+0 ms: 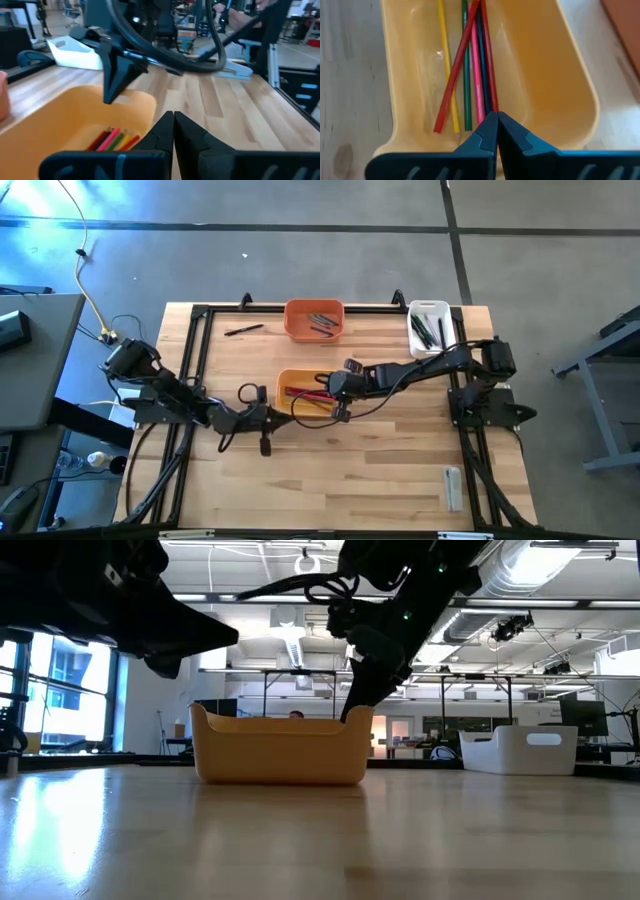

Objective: Sort crayons/erasers/pens/pencils in bins
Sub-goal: Put the black pen into the white bin

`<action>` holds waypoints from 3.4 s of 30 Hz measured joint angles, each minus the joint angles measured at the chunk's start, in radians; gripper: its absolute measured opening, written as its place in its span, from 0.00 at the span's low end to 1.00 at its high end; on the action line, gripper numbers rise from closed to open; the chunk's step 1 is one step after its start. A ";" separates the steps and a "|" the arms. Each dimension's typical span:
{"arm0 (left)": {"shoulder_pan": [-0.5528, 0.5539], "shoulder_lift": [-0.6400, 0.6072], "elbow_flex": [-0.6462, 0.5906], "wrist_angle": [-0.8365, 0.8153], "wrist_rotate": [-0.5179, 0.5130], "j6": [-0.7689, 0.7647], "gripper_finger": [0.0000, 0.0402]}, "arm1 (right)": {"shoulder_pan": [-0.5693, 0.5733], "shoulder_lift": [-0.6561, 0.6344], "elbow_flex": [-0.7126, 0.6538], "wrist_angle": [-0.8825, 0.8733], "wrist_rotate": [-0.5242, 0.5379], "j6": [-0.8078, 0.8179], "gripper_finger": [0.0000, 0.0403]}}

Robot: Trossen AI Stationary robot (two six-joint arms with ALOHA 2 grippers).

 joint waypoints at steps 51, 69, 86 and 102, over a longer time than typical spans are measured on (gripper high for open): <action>1.284 -0.078 0.559 -1.651 0.584 0.418 0.00 | -0.202 -0.684 -0.565 0.634 -0.312 -0.516 0.00; 1.368 0.267 0.860 -1.855 0.540 0.555 0.26 | -0.202 -0.683 -0.565 0.610 -0.311 -0.508 0.00; 1.397 0.343 0.878 -1.777 0.526 0.570 0.26 | -0.202 -0.683 -0.565 0.593 -0.311 -0.496 0.00; 1.384 0.339 0.963 -1.906 0.505 0.652 0.38 | -0.202 -0.683 -0.565 0.591 -0.311 -0.490 0.00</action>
